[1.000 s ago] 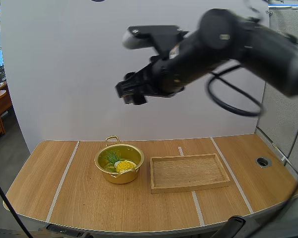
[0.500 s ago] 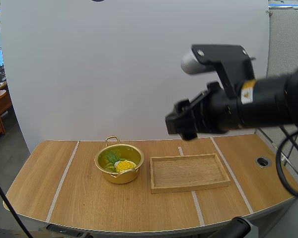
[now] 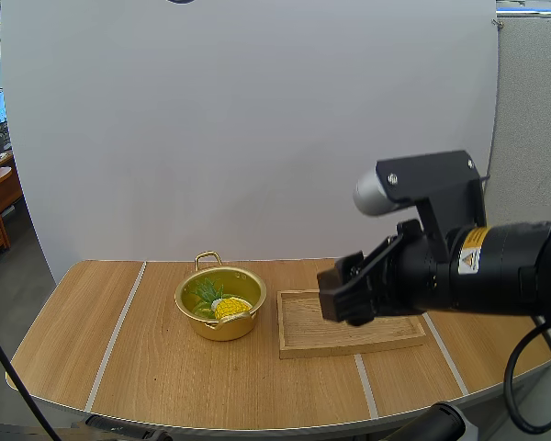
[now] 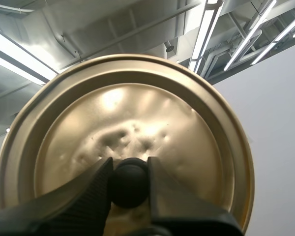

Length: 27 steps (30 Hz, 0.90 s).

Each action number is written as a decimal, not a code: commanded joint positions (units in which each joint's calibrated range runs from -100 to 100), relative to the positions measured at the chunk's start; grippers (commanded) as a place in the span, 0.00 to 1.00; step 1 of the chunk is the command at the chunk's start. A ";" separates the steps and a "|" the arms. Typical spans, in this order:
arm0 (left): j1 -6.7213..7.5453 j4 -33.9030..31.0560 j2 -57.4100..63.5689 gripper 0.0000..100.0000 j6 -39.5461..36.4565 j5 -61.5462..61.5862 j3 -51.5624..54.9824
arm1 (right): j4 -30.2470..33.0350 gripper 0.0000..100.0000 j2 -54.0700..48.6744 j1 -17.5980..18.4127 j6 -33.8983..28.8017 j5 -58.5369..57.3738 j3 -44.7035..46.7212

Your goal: Open the pot, put the pineapple inside, and close it

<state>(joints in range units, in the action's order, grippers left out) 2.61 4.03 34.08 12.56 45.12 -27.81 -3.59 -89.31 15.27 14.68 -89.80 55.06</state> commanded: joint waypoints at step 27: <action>0.27 -0.20 0.15 0.00 -0.56 -2.00 -0.43 | -1.61 0.00 -9.22 -1.50 2.47 -0.56 9.00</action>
<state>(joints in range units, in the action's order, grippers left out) 2.61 4.03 34.08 12.56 45.12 -27.81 -4.95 -98.05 14.06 16.72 -91.24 63.89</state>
